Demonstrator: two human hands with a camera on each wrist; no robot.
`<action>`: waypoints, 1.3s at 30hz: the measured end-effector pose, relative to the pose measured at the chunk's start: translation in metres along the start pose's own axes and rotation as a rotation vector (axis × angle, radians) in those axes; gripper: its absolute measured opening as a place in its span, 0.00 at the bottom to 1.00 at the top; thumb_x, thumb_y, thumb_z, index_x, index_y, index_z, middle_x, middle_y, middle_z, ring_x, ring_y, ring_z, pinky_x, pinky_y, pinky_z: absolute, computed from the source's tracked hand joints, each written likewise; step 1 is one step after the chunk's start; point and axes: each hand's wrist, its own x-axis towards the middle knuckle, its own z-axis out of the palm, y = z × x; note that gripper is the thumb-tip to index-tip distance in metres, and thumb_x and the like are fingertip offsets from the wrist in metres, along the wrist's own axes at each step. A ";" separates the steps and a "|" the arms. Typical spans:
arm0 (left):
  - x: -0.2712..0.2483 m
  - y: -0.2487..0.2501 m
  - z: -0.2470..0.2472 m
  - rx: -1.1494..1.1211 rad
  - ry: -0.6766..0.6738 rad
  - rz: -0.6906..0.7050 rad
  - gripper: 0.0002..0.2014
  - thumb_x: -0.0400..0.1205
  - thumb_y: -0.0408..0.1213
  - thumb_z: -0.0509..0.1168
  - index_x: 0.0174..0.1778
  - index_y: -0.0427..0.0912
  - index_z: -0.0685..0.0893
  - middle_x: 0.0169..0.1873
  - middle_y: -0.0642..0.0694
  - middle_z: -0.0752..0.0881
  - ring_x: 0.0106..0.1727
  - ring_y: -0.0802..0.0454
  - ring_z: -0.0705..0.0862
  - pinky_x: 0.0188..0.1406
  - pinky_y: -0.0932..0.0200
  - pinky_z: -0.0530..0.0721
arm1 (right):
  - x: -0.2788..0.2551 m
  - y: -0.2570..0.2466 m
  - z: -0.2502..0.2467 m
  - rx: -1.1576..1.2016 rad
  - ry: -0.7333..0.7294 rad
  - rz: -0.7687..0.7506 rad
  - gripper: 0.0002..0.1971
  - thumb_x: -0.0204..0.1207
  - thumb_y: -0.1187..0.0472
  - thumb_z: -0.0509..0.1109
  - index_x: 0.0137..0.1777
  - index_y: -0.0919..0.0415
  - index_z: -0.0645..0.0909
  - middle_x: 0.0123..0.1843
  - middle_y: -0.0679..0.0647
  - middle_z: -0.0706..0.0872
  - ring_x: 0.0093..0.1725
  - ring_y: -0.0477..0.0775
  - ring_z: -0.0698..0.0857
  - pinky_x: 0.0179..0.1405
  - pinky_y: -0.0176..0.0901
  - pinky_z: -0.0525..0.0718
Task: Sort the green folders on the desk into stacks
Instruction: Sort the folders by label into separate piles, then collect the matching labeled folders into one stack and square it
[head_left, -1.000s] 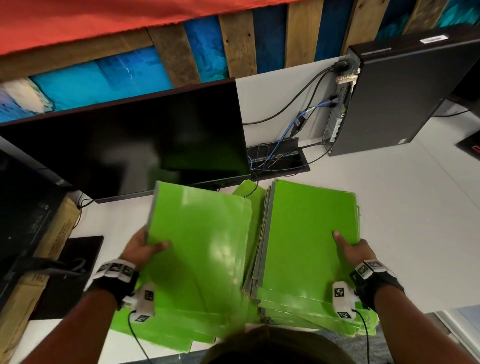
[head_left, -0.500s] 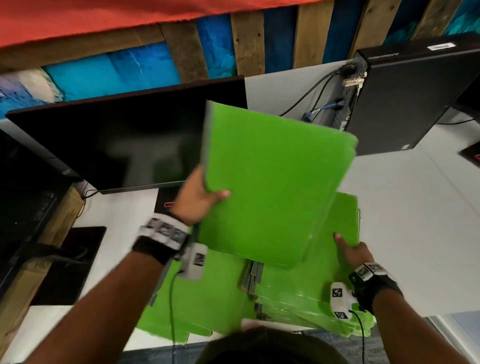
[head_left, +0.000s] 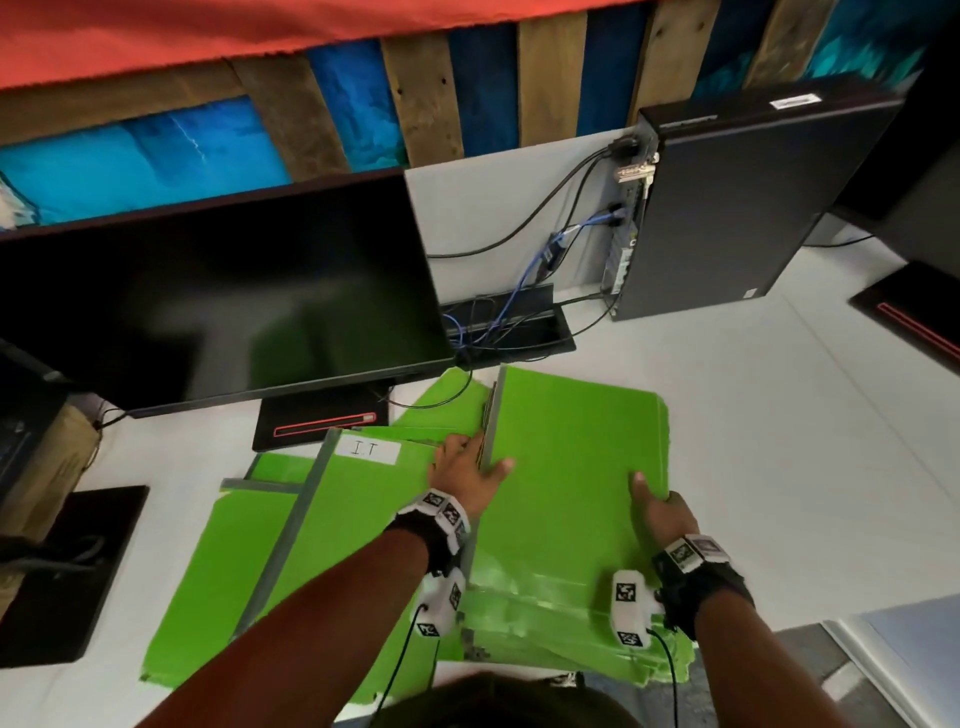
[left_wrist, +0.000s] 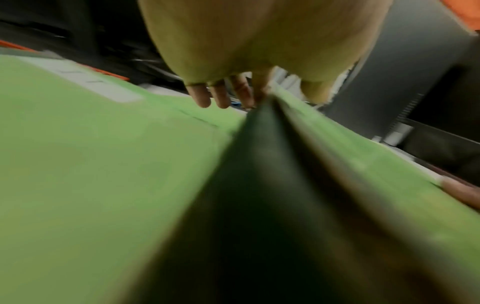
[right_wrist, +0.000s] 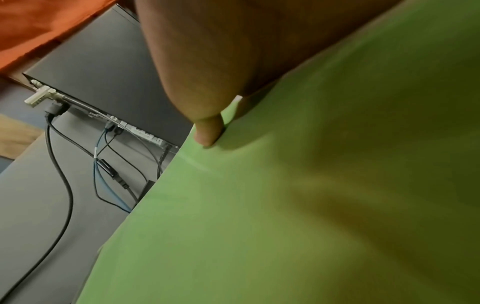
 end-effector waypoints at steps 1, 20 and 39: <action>0.003 -0.013 -0.007 -0.020 0.011 -0.013 0.32 0.78 0.66 0.55 0.76 0.55 0.69 0.71 0.46 0.69 0.73 0.42 0.66 0.72 0.43 0.67 | -0.001 -0.003 0.001 0.004 0.006 0.008 0.39 0.75 0.36 0.62 0.70 0.71 0.75 0.69 0.71 0.80 0.66 0.69 0.80 0.63 0.50 0.77; -0.032 -0.246 -0.056 -0.537 -0.048 -0.562 0.45 0.58 0.63 0.78 0.65 0.37 0.81 0.60 0.37 0.86 0.60 0.37 0.83 0.68 0.39 0.78 | 0.017 -0.001 0.001 -0.110 -0.014 -0.042 0.41 0.77 0.35 0.59 0.73 0.73 0.71 0.73 0.72 0.76 0.70 0.71 0.77 0.71 0.56 0.72; -0.051 -0.206 -0.141 -0.889 0.092 -0.416 0.09 0.73 0.29 0.74 0.48 0.40 0.88 0.48 0.30 0.90 0.37 0.43 0.91 0.49 0.40 0.87 | 0.013 -0.002 0.001 -0.161 -0.012 -0.021 0.43 0.77 0.33 0.57 0.77 0.71 0.67 0.76 0.70 0.72 0.73 0.70 0.75 0.73 0.56 0.70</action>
